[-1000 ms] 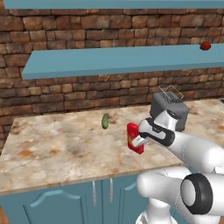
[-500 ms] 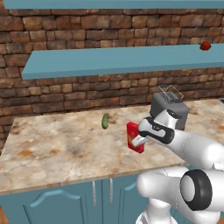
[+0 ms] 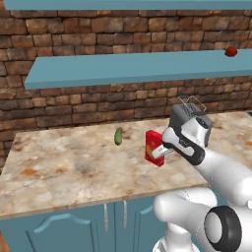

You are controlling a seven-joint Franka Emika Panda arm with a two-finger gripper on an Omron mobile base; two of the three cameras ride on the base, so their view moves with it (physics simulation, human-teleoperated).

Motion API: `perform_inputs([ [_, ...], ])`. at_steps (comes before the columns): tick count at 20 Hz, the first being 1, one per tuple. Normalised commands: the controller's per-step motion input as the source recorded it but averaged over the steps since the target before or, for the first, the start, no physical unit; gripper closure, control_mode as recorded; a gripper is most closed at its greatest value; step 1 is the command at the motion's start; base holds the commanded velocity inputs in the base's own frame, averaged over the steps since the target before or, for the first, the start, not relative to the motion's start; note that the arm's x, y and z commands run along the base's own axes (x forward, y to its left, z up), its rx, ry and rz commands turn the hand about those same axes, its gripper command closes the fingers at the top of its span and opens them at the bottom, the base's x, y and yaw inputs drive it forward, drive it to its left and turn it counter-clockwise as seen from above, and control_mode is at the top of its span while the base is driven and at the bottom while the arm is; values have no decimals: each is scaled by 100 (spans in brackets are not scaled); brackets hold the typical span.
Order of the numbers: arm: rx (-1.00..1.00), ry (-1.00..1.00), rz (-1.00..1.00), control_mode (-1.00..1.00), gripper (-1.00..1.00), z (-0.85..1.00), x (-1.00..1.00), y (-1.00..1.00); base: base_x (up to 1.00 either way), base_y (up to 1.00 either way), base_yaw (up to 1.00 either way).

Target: Pick the boxed food and bar from the counter and place them in the cabinets closest to them.

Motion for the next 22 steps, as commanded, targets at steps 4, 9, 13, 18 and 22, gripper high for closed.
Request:
perform_inputs([
  [4, 6, -6, -5, -100, 100, 73, -36, -13, 0, 0, 0],
  [9, 3, -6, -4, -100, 100, 85, -47, -13, 0, 0, 0],
  [13, 1, -7, -2, -100, 100, 83, -63, -12, 0, 0, 0],
  [18, 0, -9, -1, -100, 100, 76, -80, -17, 0, 0, 0],
  [22, 1, -6, -5, -100, 100, 72, -83, -20, 0, 0, 0],
])
